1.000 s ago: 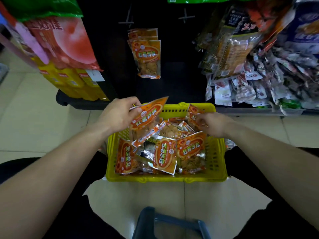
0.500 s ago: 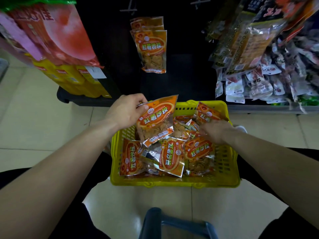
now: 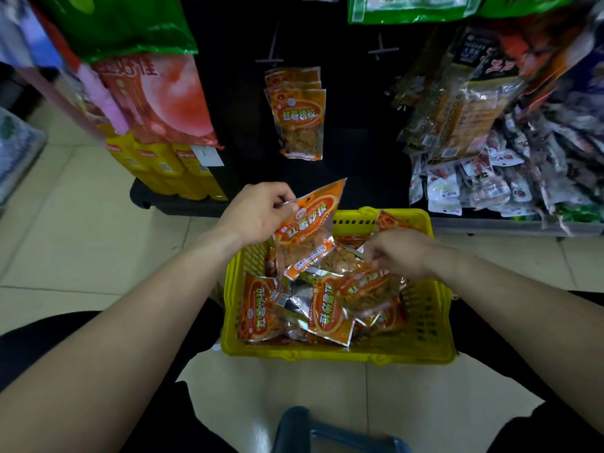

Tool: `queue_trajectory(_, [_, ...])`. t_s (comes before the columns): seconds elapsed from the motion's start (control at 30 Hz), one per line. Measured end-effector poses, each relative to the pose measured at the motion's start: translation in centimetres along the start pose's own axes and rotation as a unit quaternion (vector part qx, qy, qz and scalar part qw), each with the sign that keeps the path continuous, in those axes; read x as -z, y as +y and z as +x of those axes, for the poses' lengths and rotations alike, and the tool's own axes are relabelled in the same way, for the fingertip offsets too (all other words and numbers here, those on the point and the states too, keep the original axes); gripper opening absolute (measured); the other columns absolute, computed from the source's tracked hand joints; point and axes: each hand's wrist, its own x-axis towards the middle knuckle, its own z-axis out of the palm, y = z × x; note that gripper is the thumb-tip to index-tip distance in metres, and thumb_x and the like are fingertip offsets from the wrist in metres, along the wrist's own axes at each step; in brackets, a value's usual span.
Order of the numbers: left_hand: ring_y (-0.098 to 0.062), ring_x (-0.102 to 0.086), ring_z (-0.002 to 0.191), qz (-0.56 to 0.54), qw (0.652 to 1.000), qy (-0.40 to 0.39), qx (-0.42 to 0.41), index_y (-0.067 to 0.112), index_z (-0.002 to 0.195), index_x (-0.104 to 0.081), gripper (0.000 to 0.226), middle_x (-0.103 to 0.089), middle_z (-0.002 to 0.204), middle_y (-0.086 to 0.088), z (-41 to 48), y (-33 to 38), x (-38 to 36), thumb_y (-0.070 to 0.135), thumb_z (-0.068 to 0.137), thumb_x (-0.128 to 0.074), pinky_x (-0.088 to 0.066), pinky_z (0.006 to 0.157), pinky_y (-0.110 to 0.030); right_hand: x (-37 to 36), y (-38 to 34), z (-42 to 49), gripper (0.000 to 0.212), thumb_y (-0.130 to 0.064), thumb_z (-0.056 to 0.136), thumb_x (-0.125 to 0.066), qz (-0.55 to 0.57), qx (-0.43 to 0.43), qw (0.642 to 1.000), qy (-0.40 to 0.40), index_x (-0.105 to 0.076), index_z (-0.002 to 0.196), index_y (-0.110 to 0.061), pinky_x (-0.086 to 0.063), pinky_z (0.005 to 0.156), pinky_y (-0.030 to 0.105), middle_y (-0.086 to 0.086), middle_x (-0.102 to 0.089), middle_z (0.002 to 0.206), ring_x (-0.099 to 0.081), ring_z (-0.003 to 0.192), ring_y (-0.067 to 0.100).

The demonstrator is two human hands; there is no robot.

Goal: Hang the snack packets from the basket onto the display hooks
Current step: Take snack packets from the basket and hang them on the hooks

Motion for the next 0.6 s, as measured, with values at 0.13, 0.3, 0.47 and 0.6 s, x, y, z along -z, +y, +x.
queue_trajectory(0.13, [-0.004, -0.068, 0.088, -0.043, 0.999, 0.019, -0.026, 0.030, 0.083, -0.066, 0.011, -0.073, 0.083, 0.011, -1.3, 2.1, 2.7, 0.034, 0.093, -0.067, -0.056, 0.079, -0.036, 5.1, -3.1, -3.2, 0.010, -0.031, 0.092, -0.063, -0.016, 0.053, 0.995, 0.088, -0.068, 0.097, -0.037, -0.049, 0.083, 0.034, -0.016, -0.062, 0.096, -0.056, 0.096, 0.010])
queue_trajectory(0.3, [-0.024, -0.073, 0.079, -0.180, 0.982, 0.040, -0.049, 0.015, 0.089, -0.069, 0.011, -0.076, 0.081, -0.007, -2.2, 5.4, 6.6, 0.024, 0.095, -0.067, -0.057, 0.079, -0.043, 11.0, -3.9, -6.6, 0.009, -0.028, 0.090, -0.068, 0.035, 0.099, 0.960, 0.261, -0.069, 0.093, -0.037, -0.048, 0.074, 0.032, -0.019, -0.056, 0.087, -0.057, 0.086, 0.009])
queue_trajectory(0.47, [-0.021, -0.071, 0.080, -0.222, 0.972, 0.037, -0.065, 0.016, 0.090, -0.067, 0.012, -0.075, 0.084, -0.004, -3.2, 6.5, 6.7, 0.026, 0.097, -0.065, -0.054, 0.074, -0.034, 11.5, -3.3, -6.8, 0.017, -0.024, 0.088, -0.074, 0.198, 0.101, 0.911, 0.346, -0.067, 0.082, -0.039, -0.053, 0.075, 0.025, -0.017, -0.068, 0.085, -0.063, 0.083, -0.002])
queue_trajectory(0.6, [-0.008, -0.065, 0.072, -0.275, 0.958, 0.052, -0.065, 0.025, 0.083, -0.065, 0.014, -0.069, 0.078, 0.006, -3.5, 6.2, 5.8, 0.030, 0.097, -0.063, -0.051, 0.065, -0.022, 12.1, -3.3, -5.4, 0.015, -0.022, 0.086, -0.076, 0.233, 0.124, 0.885, 0.384, -0.069, 0.084, -0.036, -0.050, 0.081, 0.021, -0.010, -0.061, 0.103, -0.060, 0.091, 0.001])
